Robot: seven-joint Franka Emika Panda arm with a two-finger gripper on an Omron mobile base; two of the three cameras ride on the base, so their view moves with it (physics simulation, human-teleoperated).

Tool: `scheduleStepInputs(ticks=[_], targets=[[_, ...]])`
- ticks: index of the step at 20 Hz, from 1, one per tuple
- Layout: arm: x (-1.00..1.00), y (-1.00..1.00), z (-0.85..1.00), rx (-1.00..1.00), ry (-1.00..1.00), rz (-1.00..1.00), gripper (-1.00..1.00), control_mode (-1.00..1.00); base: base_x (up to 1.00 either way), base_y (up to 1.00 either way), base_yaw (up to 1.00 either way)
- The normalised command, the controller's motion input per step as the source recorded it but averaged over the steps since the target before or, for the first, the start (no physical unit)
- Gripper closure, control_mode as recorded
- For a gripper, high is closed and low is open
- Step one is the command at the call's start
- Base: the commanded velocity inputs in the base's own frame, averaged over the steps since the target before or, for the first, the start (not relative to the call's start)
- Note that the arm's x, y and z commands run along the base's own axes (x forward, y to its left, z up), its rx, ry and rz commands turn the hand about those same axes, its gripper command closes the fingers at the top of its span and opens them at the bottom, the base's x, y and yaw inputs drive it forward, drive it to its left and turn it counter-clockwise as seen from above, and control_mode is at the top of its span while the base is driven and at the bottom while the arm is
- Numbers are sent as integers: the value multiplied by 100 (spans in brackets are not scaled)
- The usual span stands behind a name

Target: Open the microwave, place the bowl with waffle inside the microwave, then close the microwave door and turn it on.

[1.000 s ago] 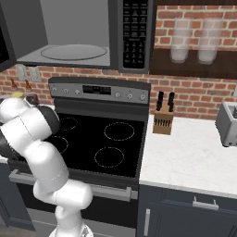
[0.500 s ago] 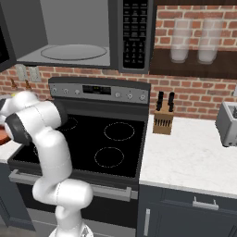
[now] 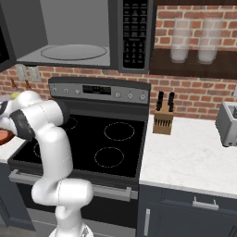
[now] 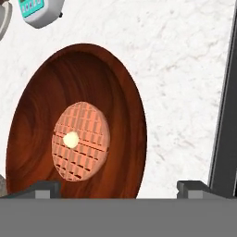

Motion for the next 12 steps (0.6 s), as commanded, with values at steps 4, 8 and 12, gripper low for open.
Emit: scheduleStepInputs(ticks=[4,8,12], targets=[[5,0,-31,-2,0,0,-100,-100,0,0,0],[8,2,-31,-1,0,0,-100,-100,0,0,0],[13,13,-24,-3,1,-2,-100,-100,0,0,0]])
